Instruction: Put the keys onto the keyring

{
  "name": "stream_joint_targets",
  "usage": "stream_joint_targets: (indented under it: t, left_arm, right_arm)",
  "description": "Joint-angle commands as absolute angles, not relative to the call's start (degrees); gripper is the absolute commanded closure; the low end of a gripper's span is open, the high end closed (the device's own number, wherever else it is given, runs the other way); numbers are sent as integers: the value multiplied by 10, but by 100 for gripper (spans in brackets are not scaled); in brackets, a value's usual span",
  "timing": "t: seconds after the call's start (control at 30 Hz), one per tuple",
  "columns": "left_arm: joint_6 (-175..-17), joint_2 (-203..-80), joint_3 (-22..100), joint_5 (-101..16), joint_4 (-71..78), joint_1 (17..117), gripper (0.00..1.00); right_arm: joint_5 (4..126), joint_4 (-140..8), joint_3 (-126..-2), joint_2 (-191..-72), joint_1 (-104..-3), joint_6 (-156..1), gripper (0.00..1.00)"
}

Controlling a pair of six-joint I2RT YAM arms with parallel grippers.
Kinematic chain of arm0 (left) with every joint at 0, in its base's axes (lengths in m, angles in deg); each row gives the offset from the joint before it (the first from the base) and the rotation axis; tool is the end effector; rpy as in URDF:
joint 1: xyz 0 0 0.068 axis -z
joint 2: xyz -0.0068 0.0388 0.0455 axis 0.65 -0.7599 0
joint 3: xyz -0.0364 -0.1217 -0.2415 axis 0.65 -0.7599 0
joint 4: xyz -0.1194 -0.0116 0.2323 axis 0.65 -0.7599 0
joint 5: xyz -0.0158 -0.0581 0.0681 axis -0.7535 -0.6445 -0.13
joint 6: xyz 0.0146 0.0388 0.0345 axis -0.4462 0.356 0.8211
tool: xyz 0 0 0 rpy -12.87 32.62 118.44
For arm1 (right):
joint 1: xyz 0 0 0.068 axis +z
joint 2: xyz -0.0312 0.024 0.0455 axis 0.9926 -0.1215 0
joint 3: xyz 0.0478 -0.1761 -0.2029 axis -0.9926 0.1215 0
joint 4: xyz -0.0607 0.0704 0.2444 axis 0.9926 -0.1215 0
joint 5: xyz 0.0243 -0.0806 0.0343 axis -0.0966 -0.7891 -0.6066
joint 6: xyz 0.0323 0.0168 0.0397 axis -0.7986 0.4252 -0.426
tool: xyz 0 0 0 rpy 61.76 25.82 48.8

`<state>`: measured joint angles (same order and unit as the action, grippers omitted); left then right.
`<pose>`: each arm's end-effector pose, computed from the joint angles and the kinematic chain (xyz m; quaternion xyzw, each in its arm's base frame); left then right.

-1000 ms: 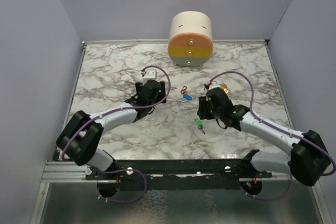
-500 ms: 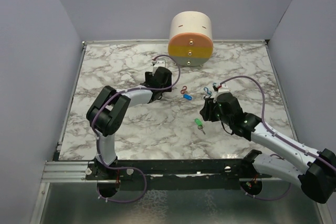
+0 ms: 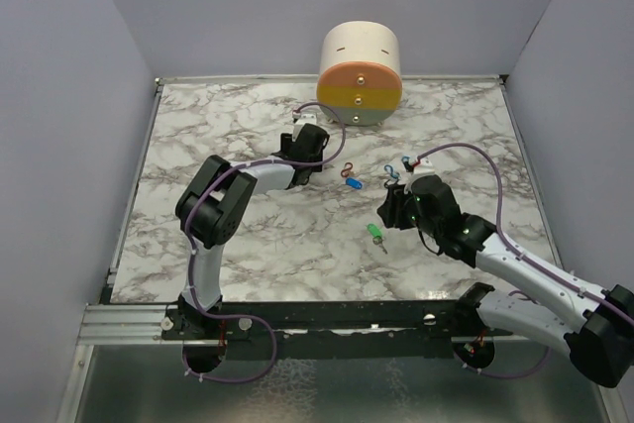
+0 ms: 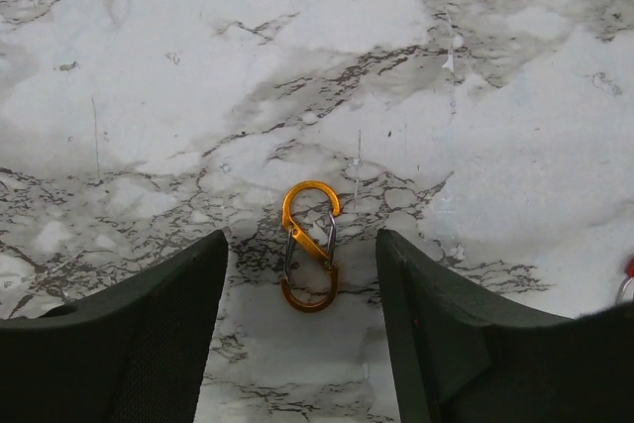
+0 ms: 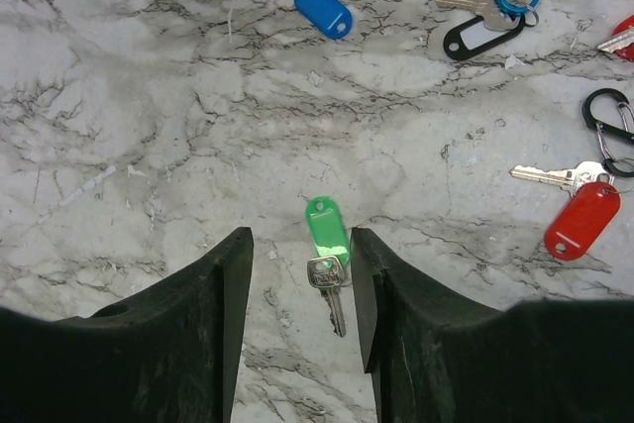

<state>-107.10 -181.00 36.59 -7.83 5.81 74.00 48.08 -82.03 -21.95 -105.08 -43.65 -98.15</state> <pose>0.3641 -0.2216 0.1517 -0.0138 0.8915 -0.0088 0.4528 0.1618 0.1251 0.2297 -0.0580 0.8939 0.1784 0.4072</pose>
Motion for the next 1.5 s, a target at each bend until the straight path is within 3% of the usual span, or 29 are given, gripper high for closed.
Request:
stream_joint_targets:
  t: [0.0, 0.17, 0.43, 0.53, 0.77, 1.13, 1.47]
  left_arm:
    - [-1067, -1822, 378, -68, 45, 740, 38]
    - [-1072, -1822, 365, -72, 47, 740, 43]
    - [-1077, -1822, 346, -83, 56, 740, 59]
    - [-1078, -1820, 342, -85, 56, 740, 68]
    - [-1076, -1807, 331, -86, 59, 740, 100]
    - [-1068, -1764, 321, -89, 57, 740, 100]
    - [-1095, -1623, 238, -154, 62, 750, 100]
  right_arm:
    - [476, -811, -215, -1038, -433, -980, 55]
    - [476, -810, -215, -1039, -433, -980, 55]
    - [479, -808, -217, -1044, -433, -980, 55]
    - [481, -807, -216, -1046, -433, -979, 55]
    - [491, -801, -215, -1061, -433, -977, 55]
    - [497, -845, -243, -1125, -433, -963, 55]
    - [498, -891, -259, -1172, -433, -974, 54]
